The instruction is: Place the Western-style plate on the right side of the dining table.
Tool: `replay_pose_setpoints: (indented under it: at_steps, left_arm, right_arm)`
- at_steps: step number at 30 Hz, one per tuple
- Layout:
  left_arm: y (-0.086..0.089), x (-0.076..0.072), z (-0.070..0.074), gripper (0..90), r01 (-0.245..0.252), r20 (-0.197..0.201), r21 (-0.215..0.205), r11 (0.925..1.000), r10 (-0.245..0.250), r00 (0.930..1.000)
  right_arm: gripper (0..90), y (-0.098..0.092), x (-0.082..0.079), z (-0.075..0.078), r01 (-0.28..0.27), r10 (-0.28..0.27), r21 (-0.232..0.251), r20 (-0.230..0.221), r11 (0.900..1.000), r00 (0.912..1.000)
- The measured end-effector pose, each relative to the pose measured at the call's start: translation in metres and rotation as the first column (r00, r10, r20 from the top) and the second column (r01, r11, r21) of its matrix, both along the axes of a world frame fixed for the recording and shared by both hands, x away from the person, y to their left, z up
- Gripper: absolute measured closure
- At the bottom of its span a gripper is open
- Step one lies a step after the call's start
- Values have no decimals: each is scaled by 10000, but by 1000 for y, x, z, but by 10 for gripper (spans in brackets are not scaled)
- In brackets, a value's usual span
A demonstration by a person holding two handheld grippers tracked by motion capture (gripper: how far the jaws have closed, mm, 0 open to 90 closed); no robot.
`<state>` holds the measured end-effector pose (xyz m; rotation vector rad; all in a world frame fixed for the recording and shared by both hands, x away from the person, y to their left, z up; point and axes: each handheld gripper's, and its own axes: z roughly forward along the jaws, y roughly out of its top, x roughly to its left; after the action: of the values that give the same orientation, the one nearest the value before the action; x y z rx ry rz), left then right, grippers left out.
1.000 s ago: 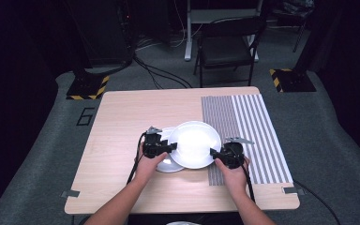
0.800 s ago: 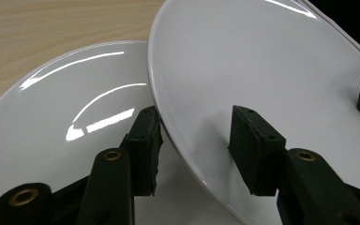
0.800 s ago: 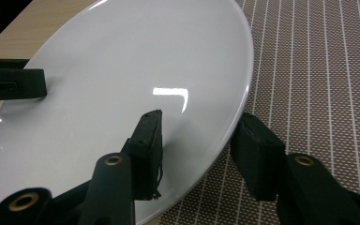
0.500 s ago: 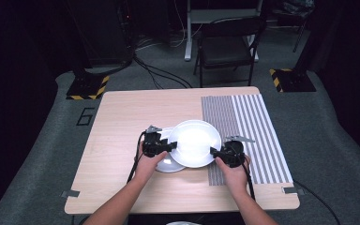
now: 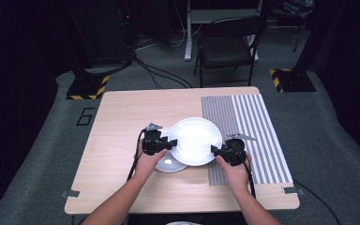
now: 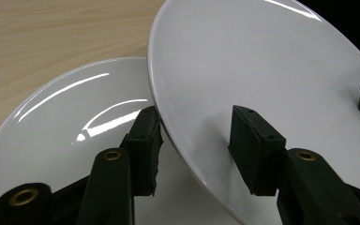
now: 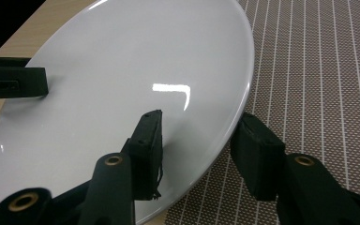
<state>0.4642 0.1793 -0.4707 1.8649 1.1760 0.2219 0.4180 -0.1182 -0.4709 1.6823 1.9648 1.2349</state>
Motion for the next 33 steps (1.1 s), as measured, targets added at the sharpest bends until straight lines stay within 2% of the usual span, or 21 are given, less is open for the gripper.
replay_pose_setpoints:
  at_steps: [15,33]
  left_arm:
    - [-1,2,12,539,-40,105,80,10000,39,9999]
    - [-7,3,19,538,46,172,96,9999,-48,9998]
  right_arm:
    - [542,0,1,10,-66,65,32,184,10000,9998]
    - [542,-6,-1,17,-36,35,56,290,10000,9996]
